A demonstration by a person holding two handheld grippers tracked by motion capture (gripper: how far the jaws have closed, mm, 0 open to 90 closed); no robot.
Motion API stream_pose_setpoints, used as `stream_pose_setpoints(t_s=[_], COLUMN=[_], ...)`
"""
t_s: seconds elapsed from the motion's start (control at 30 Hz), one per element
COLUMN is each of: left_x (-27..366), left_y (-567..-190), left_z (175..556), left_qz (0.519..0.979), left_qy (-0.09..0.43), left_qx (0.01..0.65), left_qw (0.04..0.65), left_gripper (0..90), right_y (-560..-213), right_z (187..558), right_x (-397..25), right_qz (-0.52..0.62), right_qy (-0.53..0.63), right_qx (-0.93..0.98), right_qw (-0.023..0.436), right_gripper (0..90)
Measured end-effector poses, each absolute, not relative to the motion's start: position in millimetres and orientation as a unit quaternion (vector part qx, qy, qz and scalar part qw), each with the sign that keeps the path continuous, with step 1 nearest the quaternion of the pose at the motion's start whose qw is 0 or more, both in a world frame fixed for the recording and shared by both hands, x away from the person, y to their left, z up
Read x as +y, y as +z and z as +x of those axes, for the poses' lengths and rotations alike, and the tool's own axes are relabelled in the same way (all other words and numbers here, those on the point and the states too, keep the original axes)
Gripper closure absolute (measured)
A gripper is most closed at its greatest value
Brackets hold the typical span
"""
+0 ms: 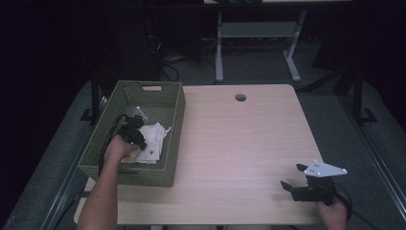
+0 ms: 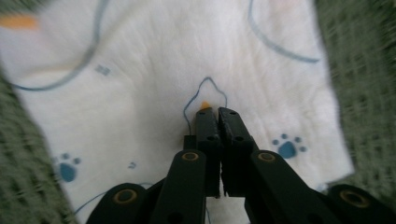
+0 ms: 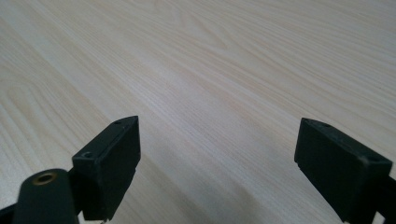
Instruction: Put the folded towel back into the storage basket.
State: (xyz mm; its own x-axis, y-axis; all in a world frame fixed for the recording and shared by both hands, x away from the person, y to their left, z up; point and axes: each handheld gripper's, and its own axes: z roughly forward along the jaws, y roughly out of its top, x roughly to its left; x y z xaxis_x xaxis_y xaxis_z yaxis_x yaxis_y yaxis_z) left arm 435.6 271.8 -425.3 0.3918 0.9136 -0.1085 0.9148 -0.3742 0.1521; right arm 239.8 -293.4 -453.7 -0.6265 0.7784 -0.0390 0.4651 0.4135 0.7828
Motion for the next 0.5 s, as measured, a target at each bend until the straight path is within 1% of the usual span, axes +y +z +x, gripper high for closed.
stream_pose_setpoints(t_s=[0.03,0.1,0.13,0.17,0.2,0.3,0.33,0.37,0.4,0.43,0.5], left_x=[271.8,272.2,274.2,274.2,275.4,275.9,276.1,276.1,277.1,277.1,279.1], left_y=[-424.7,-421.8,-415.8,-415.8,-408.1,-401.0,-394.3,-394.3,-387.5,-387.5,-381.1], left_z=[436.0,435.3,432.8,432.8,429.0,424.5,420.0,420.0,415.6,415.6,412.2], left_qz=[0.828,0.826,0.823,0.823,0.82,0.819,0.821,0.821,0.819,0.819,0.814], left_qy=[-0.002,-0.007,-0.008,-0.008,0.001,0.002,0.014,0.014,0.019,0.019,0.019], left_qx=[0.552,0.554,0.553,0.553,0.554,0.55,0.545,0.545,0.54,0.54,0.539], left_qw=[0.099,0.105,0.126,0.126,0.145,0.16,0.171,0.171,0.193,0.193,0.216], left_gripper=[88.1,83.4,81.5,80.8,79.9,77.2,76.3,76.3,76.3,76.3,75.7], right_y=[-453.7,-453.7,-453.8,-453.8,-453.6,-453.6,-453.7,-453.7,-453.8,-453.8,-453.6], right_z=[239.7,239.7,239.9,239.9,240.0,239.5,239.7,239.9,239.9,239.9,239.7], right_x=[-294.0,-294.8,-294.8,-294.8,-293.8,-291.5,-290.9,-290.2,-289.4,-289.4,-288.5], right_qz=[0.382,0.384,0.386,0.386,0.382,0.381,0.38,0.381,0.382,0.382,0.38], right_qy=[0.386,0.385,0.386,0.386,0.386,0.384,0.384,0.383,0.383,0.383,0.383], right_qx=[0.815,0.814,0.813,0.813,0.815,0.816,0.816,0.816,0.816,0.816,0.817], right_qw=[0.204,0.202,0.203,0.203,0.203,0.203,0.204,0.203,0.202,0.202,0.202], right_gripper=[14.0,14.0,14.0,14.0,14.0,14.0,14.0,14.0,14.0,14.0,14.0])
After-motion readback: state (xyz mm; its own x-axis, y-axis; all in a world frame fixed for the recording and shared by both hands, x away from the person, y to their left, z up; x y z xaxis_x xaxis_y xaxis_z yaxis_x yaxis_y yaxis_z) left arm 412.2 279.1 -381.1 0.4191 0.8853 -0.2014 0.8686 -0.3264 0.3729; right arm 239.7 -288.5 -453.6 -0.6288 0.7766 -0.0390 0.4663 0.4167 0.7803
